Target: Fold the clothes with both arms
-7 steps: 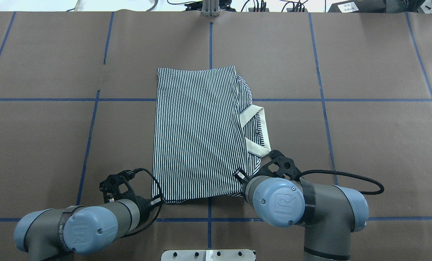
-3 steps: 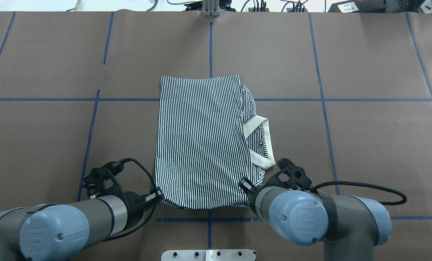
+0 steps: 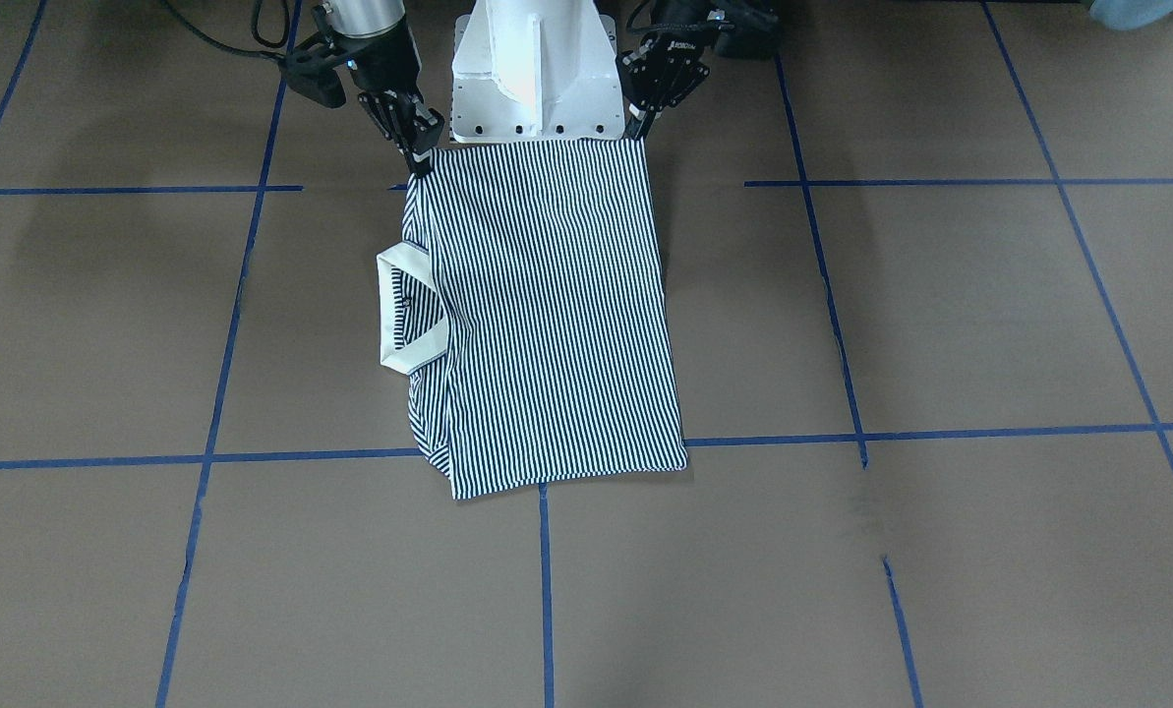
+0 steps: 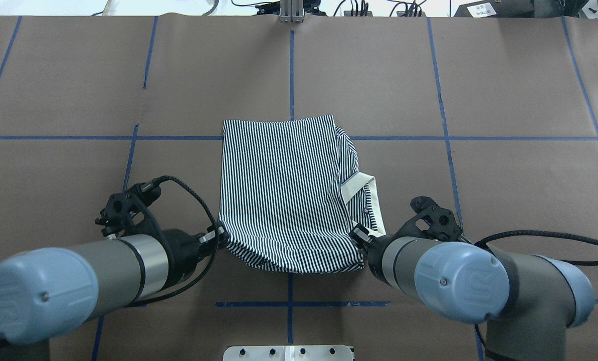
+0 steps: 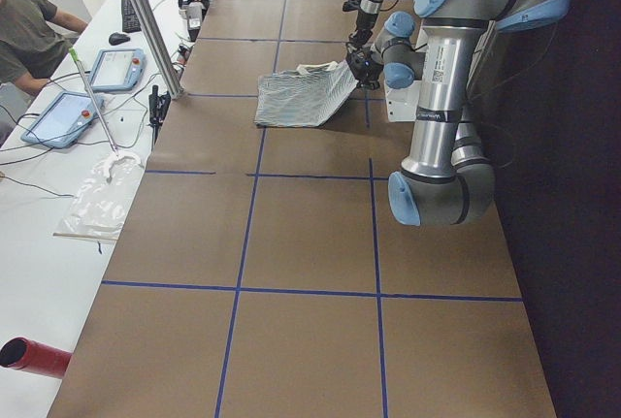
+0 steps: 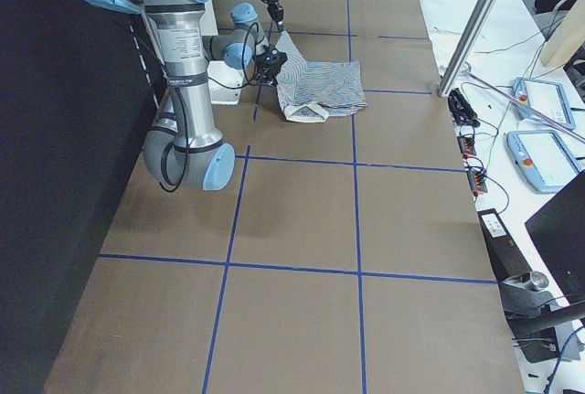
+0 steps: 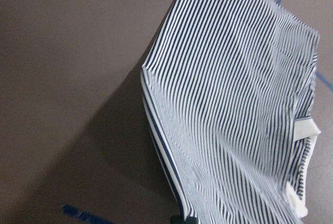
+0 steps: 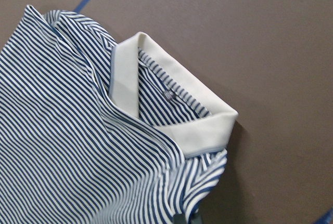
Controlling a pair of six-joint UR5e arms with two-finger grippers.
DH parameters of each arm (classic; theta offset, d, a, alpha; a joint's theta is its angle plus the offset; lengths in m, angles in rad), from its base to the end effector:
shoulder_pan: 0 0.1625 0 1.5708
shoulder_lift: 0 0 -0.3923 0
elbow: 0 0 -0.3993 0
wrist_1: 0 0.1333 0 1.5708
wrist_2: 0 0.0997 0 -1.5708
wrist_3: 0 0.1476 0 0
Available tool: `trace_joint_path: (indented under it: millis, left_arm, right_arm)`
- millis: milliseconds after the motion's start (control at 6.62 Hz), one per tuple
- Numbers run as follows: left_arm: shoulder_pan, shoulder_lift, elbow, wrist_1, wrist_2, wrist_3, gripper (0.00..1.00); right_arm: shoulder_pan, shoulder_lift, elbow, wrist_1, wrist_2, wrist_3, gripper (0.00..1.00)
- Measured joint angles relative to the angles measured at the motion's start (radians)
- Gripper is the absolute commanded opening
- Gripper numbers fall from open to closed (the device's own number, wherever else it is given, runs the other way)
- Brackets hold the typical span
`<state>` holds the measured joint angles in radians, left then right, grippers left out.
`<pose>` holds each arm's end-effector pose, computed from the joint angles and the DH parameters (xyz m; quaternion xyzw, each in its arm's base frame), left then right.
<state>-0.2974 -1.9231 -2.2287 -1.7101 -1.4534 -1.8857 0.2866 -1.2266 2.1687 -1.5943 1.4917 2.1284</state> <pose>0.4552 -0.2970 0.1615 0.0445 0.5431 -0.2829 0.7893 -0.4815 -0.2930 0.2189 -0.0247 -0.4437 0.3829 0.8099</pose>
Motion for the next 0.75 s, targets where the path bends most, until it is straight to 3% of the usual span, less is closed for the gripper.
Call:
trace_joint_path:
  millis: [302, 755]
  left_arm:
    - [-0.126, -0.055, 0.114, -0.005, -0.033, 0.12, 0.0]
    - [-0.219, -0.126, 0.306, -0.098, -0.039, 0.195, 0.0]
  right_arm:
    - [0.176, 0.174, -0.207, -0.016, 0.078, -0.113, 0.0]
    - [0.295, 0.357, -0.507, 0.001, 0.151, -0.199, 0.0]
